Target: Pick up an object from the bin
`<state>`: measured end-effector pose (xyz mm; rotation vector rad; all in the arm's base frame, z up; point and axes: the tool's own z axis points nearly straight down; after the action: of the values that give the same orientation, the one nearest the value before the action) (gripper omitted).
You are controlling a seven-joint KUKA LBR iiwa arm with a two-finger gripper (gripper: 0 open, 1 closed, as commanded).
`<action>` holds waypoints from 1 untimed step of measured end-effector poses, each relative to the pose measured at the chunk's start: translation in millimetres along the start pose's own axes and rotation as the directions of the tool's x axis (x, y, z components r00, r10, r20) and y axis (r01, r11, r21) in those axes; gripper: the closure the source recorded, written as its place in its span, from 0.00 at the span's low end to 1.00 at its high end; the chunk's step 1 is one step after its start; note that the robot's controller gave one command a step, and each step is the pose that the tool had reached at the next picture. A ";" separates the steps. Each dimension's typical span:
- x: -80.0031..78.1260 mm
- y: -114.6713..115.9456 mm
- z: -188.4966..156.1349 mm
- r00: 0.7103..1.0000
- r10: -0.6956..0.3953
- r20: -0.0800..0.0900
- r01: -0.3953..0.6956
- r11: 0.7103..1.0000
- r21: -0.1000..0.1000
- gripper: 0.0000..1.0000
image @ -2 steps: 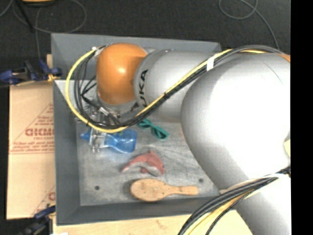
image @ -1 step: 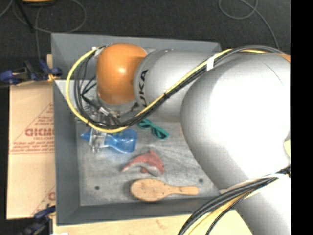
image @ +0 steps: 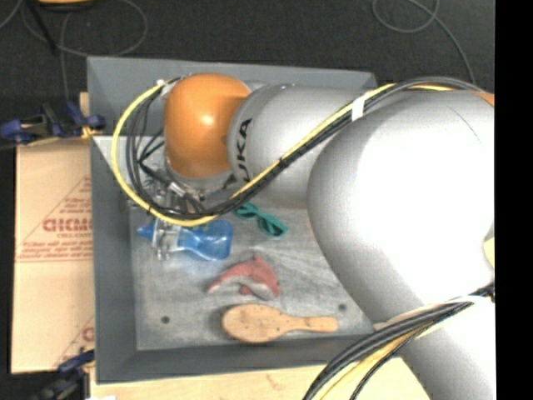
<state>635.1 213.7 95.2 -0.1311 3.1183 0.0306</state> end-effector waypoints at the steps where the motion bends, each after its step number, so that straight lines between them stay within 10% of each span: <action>1: 0.0 0.0 0.0 1.000 0.000 0.000 0.000 1.000 0.000 1.00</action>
Offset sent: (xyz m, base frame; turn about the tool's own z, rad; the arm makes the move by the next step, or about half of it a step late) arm 0.0000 0.0000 0.0000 0.0000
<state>635.1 213.7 95.2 -0.1305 3.1183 0.0306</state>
